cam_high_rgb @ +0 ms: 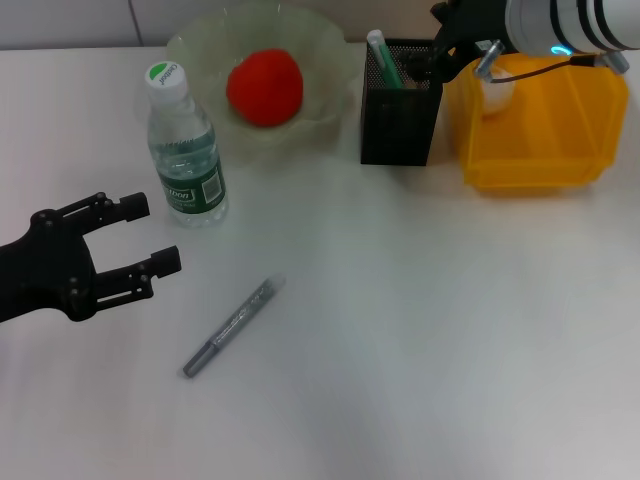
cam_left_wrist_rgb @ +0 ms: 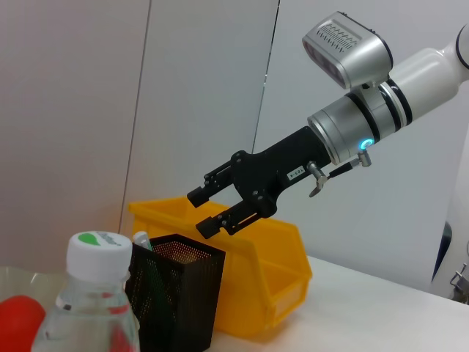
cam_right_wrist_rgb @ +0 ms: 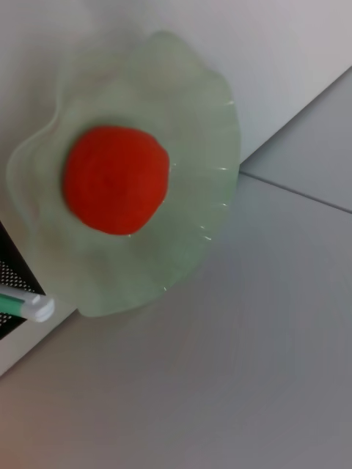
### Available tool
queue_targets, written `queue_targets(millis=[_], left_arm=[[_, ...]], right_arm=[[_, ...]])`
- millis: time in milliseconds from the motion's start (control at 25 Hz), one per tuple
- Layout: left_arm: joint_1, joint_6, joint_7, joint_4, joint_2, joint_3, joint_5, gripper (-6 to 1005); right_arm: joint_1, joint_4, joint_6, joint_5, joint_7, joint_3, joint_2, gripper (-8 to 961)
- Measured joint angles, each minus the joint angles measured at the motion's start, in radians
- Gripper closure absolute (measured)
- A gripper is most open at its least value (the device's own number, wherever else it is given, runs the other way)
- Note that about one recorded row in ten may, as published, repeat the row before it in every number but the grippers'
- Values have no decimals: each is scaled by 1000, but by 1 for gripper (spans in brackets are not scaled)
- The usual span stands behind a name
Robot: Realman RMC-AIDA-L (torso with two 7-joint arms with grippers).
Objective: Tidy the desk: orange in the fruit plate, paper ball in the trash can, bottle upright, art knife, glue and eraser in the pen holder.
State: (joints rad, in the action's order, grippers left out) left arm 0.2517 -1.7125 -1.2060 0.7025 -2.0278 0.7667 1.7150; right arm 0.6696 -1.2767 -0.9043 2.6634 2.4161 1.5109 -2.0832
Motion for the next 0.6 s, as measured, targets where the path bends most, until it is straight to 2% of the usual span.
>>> queue_targets(millis=[80, 240, 360, 400, 520, 600], left_arm=[[0, -2, -10, 9, 3, 1, 2, 203], [0, -9, -67, 79, 5, 2, 35, 203], [-1, -9, -146, 184, -6, 2, 87, 203], [-1, -9, -146, 184, -6, 2, 87, 203], [0, -31, -314, 408, -34, 6, 188, 203], [3, -45, -402, 510, -38, 29, 232, 203]], right_arm=[[-7, -8, -3, -15, -1, -3, 0, 359], [-34, -45, -34, -69, -22, -16, 2, 284], [-73, -121, -97, -93, -31, -32, 2, 228], [-89, -150, -118, -101, -33, -33, 3, 210], [-163, -264, -190, -157, -68, -34, 3, 193], [-223, -330, -225, -224, -116, -45, 3, 196]])
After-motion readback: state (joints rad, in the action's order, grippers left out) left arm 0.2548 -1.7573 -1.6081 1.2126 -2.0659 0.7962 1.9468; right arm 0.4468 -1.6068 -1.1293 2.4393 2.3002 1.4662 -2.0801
